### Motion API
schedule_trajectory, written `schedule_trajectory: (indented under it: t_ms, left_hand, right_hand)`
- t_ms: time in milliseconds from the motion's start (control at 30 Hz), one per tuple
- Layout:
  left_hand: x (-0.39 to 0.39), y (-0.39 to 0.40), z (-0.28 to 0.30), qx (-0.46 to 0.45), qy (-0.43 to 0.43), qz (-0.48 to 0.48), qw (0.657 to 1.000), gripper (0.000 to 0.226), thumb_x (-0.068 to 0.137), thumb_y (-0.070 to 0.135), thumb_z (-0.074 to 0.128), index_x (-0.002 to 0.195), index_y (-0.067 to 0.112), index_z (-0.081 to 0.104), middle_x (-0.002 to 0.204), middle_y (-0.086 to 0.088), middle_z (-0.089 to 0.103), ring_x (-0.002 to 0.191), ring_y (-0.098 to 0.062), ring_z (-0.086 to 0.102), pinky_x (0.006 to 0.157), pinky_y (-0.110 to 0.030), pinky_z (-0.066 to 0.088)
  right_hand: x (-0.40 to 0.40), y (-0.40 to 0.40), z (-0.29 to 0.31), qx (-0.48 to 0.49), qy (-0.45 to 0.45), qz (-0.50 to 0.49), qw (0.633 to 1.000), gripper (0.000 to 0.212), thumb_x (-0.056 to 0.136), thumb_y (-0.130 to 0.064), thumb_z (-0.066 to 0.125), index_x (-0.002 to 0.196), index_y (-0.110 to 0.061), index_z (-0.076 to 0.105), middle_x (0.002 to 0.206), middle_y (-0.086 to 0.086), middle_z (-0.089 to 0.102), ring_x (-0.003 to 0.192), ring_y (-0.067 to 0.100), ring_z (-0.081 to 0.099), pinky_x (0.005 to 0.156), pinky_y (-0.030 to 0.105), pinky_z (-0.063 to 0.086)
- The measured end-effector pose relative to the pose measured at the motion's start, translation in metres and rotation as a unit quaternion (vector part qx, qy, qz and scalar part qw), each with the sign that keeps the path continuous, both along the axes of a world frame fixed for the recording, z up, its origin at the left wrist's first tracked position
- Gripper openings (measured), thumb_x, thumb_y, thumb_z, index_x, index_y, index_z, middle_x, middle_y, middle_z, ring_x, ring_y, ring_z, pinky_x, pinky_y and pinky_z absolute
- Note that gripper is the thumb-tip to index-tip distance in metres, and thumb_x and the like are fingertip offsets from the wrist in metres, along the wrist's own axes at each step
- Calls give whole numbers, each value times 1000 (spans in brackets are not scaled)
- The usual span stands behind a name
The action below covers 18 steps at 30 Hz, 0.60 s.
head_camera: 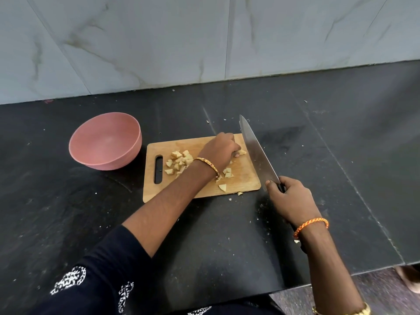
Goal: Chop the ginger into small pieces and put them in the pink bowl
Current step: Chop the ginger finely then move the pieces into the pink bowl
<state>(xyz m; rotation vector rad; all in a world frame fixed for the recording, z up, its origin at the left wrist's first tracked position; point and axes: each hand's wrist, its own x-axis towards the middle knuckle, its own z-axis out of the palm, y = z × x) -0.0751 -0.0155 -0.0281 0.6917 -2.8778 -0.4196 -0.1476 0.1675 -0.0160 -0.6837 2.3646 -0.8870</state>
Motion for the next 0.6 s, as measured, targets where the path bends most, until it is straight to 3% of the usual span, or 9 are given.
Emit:
schedule_trajectory:
  t_ms: [200,400,600]
  left_hand:
    - [9,-13,2,-7,-5,32,999,29,94,24,48,104,7,69,98,-10,57,97,-24,51,80,-32,43]
    - [12,-10,1,7,-7,77,997,26,92,25,53,101,8,71,89,-7,50,92,-23,52,71,-28,36]
    - [14,-6,-5,7,-10,83,997,26,96,16,46,111,8,66,107,-12,52,100,-26,49,82,-32,45]
  right_hand:
    - [12,-6,-4,11,24,18,999,30,93,-34,47,82,-9,61,73,10,62,77,27,57,63,31,46]
    - [23,-20,-4,-9,34,26,999,28,96,-31,43,79,-13,57,66,4,58,66,17,52,63,31,45]
    - [21,-35,-1,-16,56,19,998,30,95,-32,42,79,-11,57,68,5,58,68,26,56,63,31,44]
